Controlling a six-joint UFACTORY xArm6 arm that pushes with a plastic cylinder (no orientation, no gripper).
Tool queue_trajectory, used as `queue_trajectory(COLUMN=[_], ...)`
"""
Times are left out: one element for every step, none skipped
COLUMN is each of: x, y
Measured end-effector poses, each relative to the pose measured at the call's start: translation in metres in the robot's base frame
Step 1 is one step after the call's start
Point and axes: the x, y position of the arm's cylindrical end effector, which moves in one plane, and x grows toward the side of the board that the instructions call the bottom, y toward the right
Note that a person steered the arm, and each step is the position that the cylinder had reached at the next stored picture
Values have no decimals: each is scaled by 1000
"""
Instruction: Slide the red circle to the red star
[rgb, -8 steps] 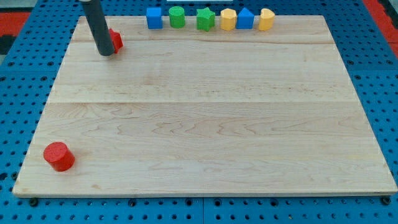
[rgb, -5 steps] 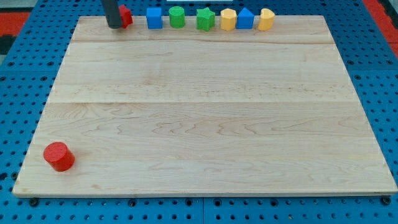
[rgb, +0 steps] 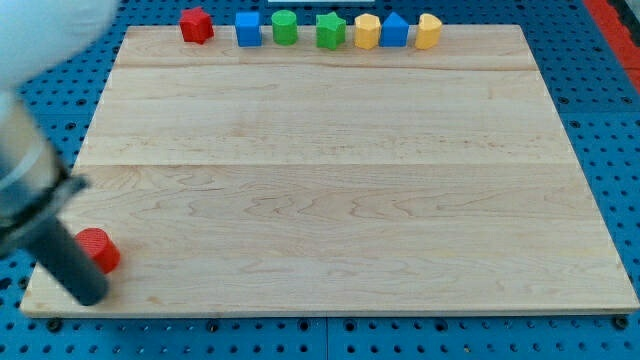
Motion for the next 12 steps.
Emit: queue_trajectory(x=[-36, -37, 17, -7, -55, -30, -25, -102, -186, -255, -260, -263], y=[-23, -5, -30, 10, 14, 34, 60, 59, 50, 42, 18, 7])
